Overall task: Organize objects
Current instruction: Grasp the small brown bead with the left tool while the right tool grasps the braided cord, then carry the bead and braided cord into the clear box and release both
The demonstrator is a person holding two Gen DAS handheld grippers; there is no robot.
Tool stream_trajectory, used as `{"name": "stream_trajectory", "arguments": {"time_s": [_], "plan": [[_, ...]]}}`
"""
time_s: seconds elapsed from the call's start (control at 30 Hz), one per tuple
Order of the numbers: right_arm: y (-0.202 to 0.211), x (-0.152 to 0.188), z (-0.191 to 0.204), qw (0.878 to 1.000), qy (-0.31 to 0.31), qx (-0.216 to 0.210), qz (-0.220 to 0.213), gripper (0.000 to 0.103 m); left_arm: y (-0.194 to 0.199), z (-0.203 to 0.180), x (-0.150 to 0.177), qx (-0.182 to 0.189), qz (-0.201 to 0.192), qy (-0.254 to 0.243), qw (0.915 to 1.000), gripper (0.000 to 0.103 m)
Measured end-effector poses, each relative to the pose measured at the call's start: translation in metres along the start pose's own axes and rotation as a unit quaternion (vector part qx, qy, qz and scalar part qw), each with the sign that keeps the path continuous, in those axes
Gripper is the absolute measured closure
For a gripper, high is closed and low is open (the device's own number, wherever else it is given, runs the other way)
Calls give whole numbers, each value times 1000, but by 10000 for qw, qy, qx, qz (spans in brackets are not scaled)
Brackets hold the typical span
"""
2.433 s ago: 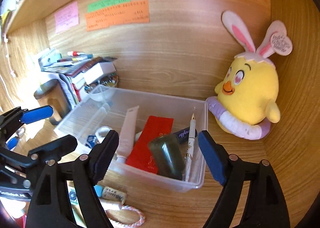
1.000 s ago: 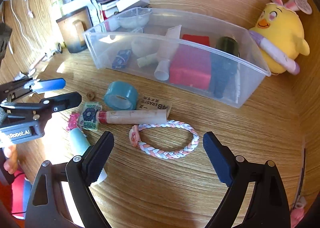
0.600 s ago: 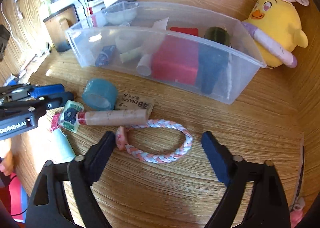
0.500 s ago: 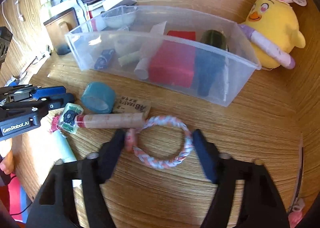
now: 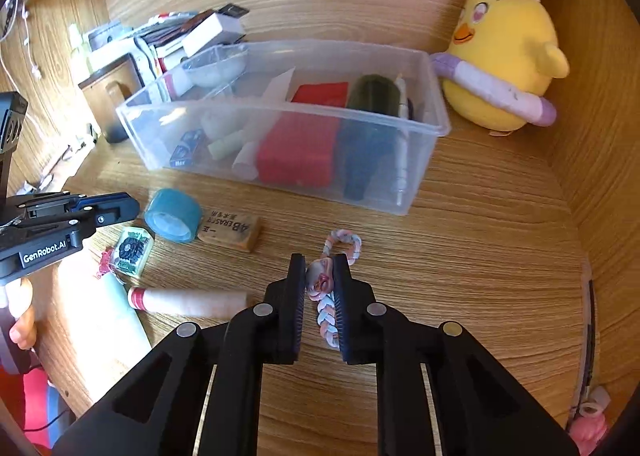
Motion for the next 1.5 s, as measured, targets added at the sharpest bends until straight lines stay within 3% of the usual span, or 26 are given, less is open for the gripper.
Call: {"name": "stream_trajectory", "arguments": {"time_s": [0.87, 1.2, 1.5], "plan": [[72, -63, 7, 9908, -123, -347, -1299, 91, 63, -5, -52, -80, -1211, 33, 9926, 91], [60, -96, 11, 9887, -122, -476, -1416, 91, 52, -3, -72, -101, -1213, 41, 9926, 91], [34, -112, 26, 9907, 200, -375, -1289, 91, 24, 5, -87, -118, -962, 114, 9952, 91]]}}
Point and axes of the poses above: each gripper's, at about its wrist camera, not at the fingertips, and y roughly against the way its jaws point, z to its left, x to its underside, the point moved 3 cm from there along -y, roughly the way its jaws point, and after that the axes turned 9 degrees about -y, right-handed, at the moved point
